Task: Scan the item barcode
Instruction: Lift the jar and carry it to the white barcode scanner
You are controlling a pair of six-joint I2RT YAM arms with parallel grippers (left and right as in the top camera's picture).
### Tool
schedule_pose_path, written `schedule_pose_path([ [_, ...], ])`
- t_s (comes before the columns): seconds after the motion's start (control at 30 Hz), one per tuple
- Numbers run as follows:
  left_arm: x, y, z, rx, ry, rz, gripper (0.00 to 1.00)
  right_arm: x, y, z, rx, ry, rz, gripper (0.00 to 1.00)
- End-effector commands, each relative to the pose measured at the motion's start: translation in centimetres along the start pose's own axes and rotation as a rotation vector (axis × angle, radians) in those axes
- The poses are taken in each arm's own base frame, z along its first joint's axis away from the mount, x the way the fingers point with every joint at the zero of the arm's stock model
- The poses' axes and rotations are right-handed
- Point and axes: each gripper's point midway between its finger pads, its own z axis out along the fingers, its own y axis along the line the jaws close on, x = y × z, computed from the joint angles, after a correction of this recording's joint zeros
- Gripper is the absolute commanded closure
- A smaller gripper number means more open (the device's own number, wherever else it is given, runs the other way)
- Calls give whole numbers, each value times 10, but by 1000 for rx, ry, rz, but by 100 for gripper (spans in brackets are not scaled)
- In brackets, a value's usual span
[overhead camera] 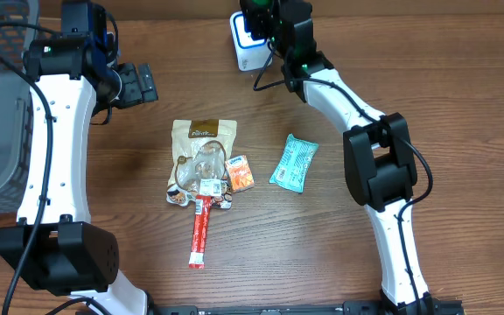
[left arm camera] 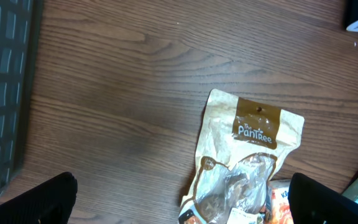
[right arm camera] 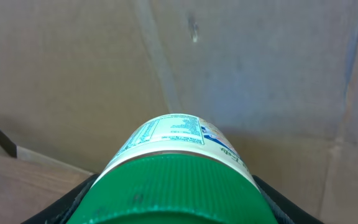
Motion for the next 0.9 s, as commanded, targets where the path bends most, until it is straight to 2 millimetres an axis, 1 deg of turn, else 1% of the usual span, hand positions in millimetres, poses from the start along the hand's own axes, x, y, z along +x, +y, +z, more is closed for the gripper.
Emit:
schedule_pose_path([
  [0.0,-4,-3,-4,7,-15,12,0,-24,4,0,-15,-86,-7,96],
  [0.07,-4,-3,-4,7,-15,12,0,-20,3,3,-20,-102,-4,96],
  [0.17,-4,-3,-4,7,-16,12,0,-6,-1,7,-17,-93,-4,96],
  [0.23,-4,-3,-4,7,-15,12,0,-1,-3,9,-19,-98,-5,96],
  [0.5,-4,-3,-4,7,-16,12,0,-2,-3,9,-19,-103,-5,96],
  [0.57,-4,-3,-4,7,-16,12,0,-2,-1,9,-33,-102,0,96],
  [0.63,-4,-3,-4,7,-15,12,0,-14,8,6,-76,-131,72,96],
  [0.7,-4,-3,-4,7,-15,12,0,-44,14,-3,-120,-167,120,96],
  [0.73,-4,-3,-4,7,-15,12,0,-68,18,-11,-136,-189,134,96],
  [0.8,-4,-3,-4,7,-16,12,0,-105,22,-28,-152,-198,137,96],
  [0.83,-4,-3,-4,7,-16,12,0,-121,23,-37,-154,-187,136,96],
  [0.87,-4,-3,-4,7,-15,12,0,-133,25,-46,-153,-176,135,96],
])
